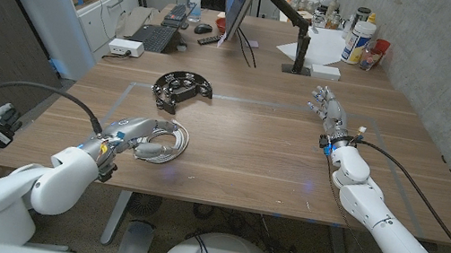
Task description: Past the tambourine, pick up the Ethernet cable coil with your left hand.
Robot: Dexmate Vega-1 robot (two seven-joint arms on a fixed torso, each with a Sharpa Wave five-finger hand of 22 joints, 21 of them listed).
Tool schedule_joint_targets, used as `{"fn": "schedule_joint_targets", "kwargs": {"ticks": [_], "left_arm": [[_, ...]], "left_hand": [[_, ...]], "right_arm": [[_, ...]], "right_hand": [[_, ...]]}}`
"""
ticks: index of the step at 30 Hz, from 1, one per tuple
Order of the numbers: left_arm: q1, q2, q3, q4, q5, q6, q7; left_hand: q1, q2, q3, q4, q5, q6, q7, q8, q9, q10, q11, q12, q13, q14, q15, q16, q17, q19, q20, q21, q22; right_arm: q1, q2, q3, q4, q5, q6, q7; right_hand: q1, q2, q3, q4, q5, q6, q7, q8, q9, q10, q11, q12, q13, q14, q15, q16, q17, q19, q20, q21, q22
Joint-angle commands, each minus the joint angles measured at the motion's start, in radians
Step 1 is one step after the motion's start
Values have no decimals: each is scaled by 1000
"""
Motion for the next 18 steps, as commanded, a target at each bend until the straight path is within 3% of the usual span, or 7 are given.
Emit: {"fn": "schedule_joint_targets", "kwargs": {"ticks": [1, 18], "left_arm": [[29, -116, -32, 15, 97, -91, -71], [47, -234, -68, 15, 165, -166, -131]], "left_hand": [[3, 8, -4, -2, 8, 8, -3, 0, 5, 12, -2, 1, 4, 10, -93, -2, 4, 4, -7, 1, 4], [4, 10, -8, -2, 8, 13, -4, 0, 5, 17, 2, 1, 6, 12, -94, -3, 3, 4, -7, 0, 4]], "right_arm": [[2, 1, -3, -1, -9, -4, -11], [0, 1, -2, -3, -12, -5, -16]], "right_hand": [[-1, 11, -1, 0, 3, 2, -5, 4, -1, -6, 1, 6, 2, -5, -15, 5, 2, -1, -2, 5, 1], [-1, 11, -2, -1, 3, 2, -4, 4, -1, -6, 0, 7, 2, -6, -15, 5, 1, -1, -2, 5, 1]]}}
